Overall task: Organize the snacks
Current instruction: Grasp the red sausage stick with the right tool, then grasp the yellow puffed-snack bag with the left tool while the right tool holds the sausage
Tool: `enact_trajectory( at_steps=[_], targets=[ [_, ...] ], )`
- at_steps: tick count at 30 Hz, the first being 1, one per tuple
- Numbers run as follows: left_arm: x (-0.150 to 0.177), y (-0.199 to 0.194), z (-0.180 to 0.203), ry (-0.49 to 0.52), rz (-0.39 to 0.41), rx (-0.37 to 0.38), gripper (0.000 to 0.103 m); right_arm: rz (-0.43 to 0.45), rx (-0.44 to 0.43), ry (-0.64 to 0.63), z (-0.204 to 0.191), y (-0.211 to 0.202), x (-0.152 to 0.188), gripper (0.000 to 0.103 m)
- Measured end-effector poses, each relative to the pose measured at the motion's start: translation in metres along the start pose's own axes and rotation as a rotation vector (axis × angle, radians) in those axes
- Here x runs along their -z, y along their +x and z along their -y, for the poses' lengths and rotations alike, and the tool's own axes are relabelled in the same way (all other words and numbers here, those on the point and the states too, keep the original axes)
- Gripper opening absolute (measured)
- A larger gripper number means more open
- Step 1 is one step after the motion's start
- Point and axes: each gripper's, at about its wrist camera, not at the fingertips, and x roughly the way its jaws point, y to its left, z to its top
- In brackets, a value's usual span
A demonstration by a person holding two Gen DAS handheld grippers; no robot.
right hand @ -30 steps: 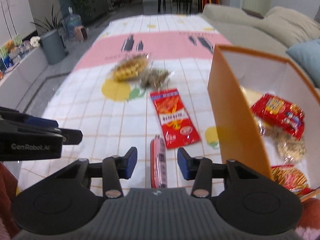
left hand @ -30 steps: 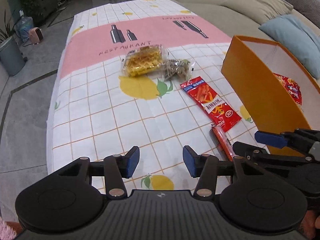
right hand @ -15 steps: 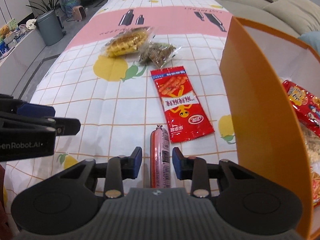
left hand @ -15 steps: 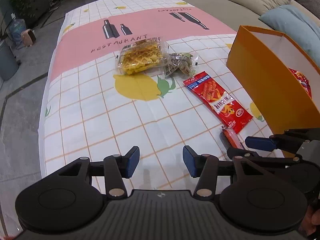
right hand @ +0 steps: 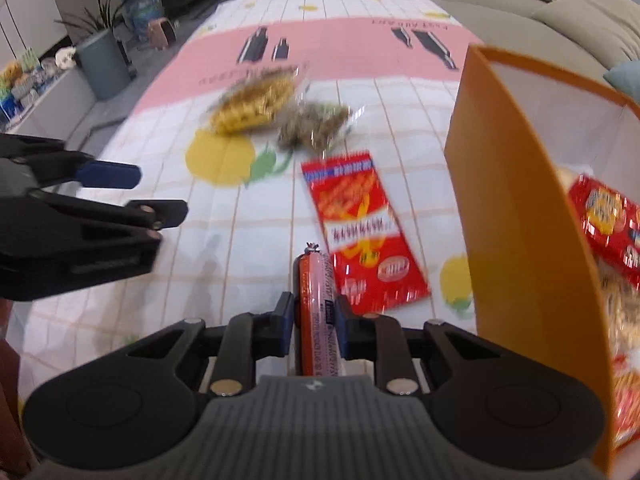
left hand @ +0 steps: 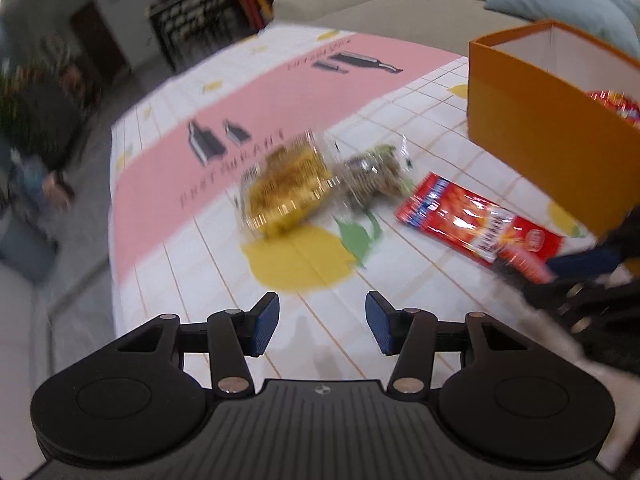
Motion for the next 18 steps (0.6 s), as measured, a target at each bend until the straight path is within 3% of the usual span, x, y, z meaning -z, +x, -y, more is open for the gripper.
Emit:
enact_trajectory(
  at_steps=[7,18],
  targets=[
    [-0.021,0.044,0.011,0.259,0.042,-0.098,0.06,0.023,0.016,0.029,0.014,0.012,-0.038,0.019],
    [-0.024,0.087,0.037,0.478,0.088,-0.212,0.061,0.005,0.026,0.064,0.035,0.043,-0.062,0.019]
  ],
)
